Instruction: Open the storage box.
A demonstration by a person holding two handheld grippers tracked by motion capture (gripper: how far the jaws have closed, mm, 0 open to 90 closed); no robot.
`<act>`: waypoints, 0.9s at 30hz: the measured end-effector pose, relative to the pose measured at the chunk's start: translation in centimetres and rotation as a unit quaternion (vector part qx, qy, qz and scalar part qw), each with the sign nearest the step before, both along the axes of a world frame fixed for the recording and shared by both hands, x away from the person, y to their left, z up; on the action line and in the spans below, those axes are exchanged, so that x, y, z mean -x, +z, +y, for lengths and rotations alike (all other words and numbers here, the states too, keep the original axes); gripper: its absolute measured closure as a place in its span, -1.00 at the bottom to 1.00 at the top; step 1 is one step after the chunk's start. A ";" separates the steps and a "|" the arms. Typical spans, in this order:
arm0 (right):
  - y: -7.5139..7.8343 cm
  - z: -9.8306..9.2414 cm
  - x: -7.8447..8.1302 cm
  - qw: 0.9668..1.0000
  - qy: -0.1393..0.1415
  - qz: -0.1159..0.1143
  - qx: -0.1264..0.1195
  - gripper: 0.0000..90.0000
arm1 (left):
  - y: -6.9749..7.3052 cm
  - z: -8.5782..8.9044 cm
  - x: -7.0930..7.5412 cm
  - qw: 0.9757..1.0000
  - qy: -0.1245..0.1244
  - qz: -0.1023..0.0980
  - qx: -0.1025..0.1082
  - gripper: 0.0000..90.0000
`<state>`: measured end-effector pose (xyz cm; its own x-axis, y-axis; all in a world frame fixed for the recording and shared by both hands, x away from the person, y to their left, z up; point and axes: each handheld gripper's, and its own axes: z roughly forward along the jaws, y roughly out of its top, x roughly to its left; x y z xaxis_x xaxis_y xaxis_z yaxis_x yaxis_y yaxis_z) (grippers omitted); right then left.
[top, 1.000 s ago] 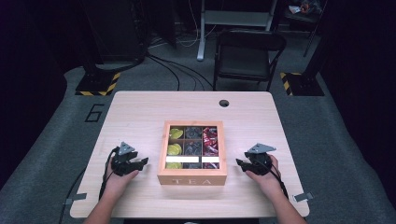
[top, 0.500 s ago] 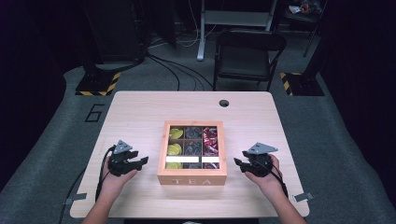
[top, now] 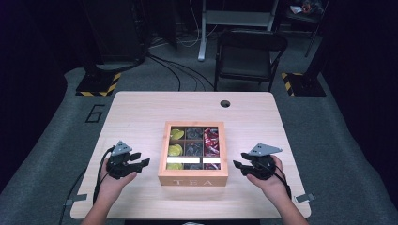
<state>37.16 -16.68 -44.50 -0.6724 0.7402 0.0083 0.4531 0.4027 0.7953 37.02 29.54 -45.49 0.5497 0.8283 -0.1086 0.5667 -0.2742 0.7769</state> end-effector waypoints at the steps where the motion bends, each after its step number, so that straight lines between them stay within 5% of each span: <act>1: 0.1 0.0 0.1 1.000 -0.001 0.003 0.000 0.16 | 0.1 0.0 0.1 1.000 -0.002 -0.001 -0.001 0.12; 14: 0.4 0.2 1.0 1.000 0.012 0.001 -0.010 0.34 | 1.3 -0.1 1.8 1.000 -0.026 -0.014 0.010 0.30; 27: 0.5 0.3 1.8 0.999 0.032 -0.005 -0.023 0.27 | 1.1 -1.0 3.7 0.998 -0.066 -0.021 0.012 0.19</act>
<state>35.33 -16.37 -44.02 -0.7181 0.6951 0.0334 0.4194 0.3939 0.8179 33.35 28.57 -44.35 0.6580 0.7460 -0.1030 0.4942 -0.3246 0.8065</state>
